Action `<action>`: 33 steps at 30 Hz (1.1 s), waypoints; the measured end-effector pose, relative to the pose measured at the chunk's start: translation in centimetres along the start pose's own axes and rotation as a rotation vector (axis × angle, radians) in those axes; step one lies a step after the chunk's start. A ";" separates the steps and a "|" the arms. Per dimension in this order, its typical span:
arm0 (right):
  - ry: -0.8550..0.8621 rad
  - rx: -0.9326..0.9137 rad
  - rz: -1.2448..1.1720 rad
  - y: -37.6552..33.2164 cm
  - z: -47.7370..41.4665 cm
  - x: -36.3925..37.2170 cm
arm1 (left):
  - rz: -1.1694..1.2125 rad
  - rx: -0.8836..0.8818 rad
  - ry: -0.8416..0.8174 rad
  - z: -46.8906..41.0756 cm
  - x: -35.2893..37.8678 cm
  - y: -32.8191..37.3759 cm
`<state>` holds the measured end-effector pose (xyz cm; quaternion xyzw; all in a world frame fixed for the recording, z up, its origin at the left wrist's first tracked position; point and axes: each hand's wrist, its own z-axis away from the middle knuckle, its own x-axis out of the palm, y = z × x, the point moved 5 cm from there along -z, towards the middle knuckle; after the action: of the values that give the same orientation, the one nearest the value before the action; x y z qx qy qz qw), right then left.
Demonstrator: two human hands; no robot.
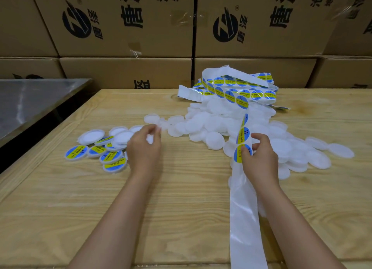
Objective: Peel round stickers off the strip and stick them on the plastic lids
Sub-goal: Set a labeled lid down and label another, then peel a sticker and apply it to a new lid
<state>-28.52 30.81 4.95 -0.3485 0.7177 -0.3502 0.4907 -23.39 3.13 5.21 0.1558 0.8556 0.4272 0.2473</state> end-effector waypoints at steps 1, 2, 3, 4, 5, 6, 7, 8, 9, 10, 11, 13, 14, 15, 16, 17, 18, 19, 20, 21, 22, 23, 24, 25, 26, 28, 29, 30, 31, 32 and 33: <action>0.007 0.014 -0.008 0.1 0.0 -0.1 | -0.104 0.037 0.049 -0.5 -0.8 -0.6; 0.015 0.025 -0.014 0.2 -0.1 -0.1 | -0.187 0.070 0.082 -0.9 -1.5 -1.2; 0.023 0.032 -0.019 0.3 -0.1 -0.2 | -0.250 0.099 0.100 -1.2 -2.0 -1.5; 0.029 0.037 -0.024 0.4 -0.1 -0.2 | -0.300 0.124 0.111 -1.4 -2.3 -1.8; 0.035 0.043 -0.032 0.4 -0.1 -0.2 | -0.348 0.143 0.121 -1.5 -2.5 -2.1; 0.041 0.050 -0.041 0.5 -0.2 -0.3 | -0.402 0.154 0.134 -1.7 -2.7 -2.3; 0.048 0.056 -0.045 0.6 -0.2 -0.4 | -0.458 0.149 0.141 -1.7 -2.8 -2.5; 0.054 0.059 -0.047 0.7 -0.2 -0.5 | -0.512 0.122 0.135 -1.8 -2.8 -2.8; 0.059 0.060 -0.050 0.7 -0.3 -0.5 | -0.558 0.083 0.115 -1.8 -2.7 -3.1; 0.063 0.060 -0.057 0.7 -0.3 -0.6 | -0.590 0.048 0.096 -1.8 -2.7 -3.4; 0.066 0.060 -0.067 0.8 -0.4 -0.7 | -0.611 0.022 0.084 -1.8 -2.6 -3.7; 0.069 0.063 -0.094 0.8 -0.5 -0.7 | -0.634 -0.016 0.064 -1.8 -2.5 -4.1; 0.072 0.065 -0.108 0.9 -0.5 -0.8 | -0.647 -0.021 0.057 -1.8 -2.5 -4.2; 0.073 0.068 -0.121 0.9 -0.6 -0.8 | -0.660 -0.008 0.056 -1.8 -2.5 -4.1; 0.074 0.072 -0.131 1.0 -0.6 -0.8 | -0.670 0.015 0.056 -1.8 -2.3 -4.0; 0.077 0.076 -0.138 1.0 -0.6 -0.8 | -0.670 0.058 0.054 -1.7 -2.1 -3.6; 0.081 0.081 -0.143 1.0 -0.6 -0.9 | -0.654 0.131 0.047 -1.6 -1.8 -2.8; 0.087 0.087 -0.148 1.1 -0.7 -0.9 | -0.610 0.232 0.029 -1.2 -1.2 -1.6; 0.093 0.092 -0.152 1.1 -0.7 -1.0 | -0.529 0.351 -0.012 -0.7 -0.5 -0.3; 0.096 0.098 -0.154 1.1 -0.8 -1.0 | -0.418 0.470 -0.086 0.2 0.4 1.2; 0.095 0.106 -0.154 1.1 -0.8 -1.0 | -0.309 0.559 -0.199 1.5 1.4 2.6; 0.090 0.116 -0.152 1.2 -0.9 -1.0 | -0.225 0.603 -0.345 3.0 2.5 3.8; 0.083 0.128 -0.151 1.2 -0.9 -1.0 | -0.168 0.609 -0.497 4.4 3.6 4.7; 0.078 0.139 -0.152 1.3 -0.9 -1.0 | -0.133 0.604 -0.634 5.9 4.5 5.4; 0.075 0.147 -0.153 1.4 -1.0 -1.1 | -0.112 0.610 -0.742 7.3 5.4 5.9; 0.076 0.154 -0.159 1.4 -1.0 -1.2 | -0.091 0.647 -0.882 9.6 6.7 6.8; 0.078 0.157 -0.164 1.4 -1.0 -1.2 | -0.085 0.668 -0.919 10.4 7.0 7.1; 0.079 0.159 -0.168 1.4 -1.0 -1.2 | -0.075 0.683 -0.935 10.8 7.2 7.3; 0.080 0.158 -0.170 1.4 -1.0 -1.2 | -0.064 0.691 -0.937 11.0 7.2 7.4; 0.082 0.159 -0.173 1.4 -1.0 -1.2 | -0.058 0.693 -0.930 10.9 7.1 7.4; 0.083 0.161 -0.176 1.4 -1.0 -1.2 | -0.064 0.695 -0.917 10.8 6.9 7.3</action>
<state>-29.34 32.64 4.59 -0.3551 0.6736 -0.4624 0.4543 -22.69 17.77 3.54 0.3713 0.7552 0.0020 0.5402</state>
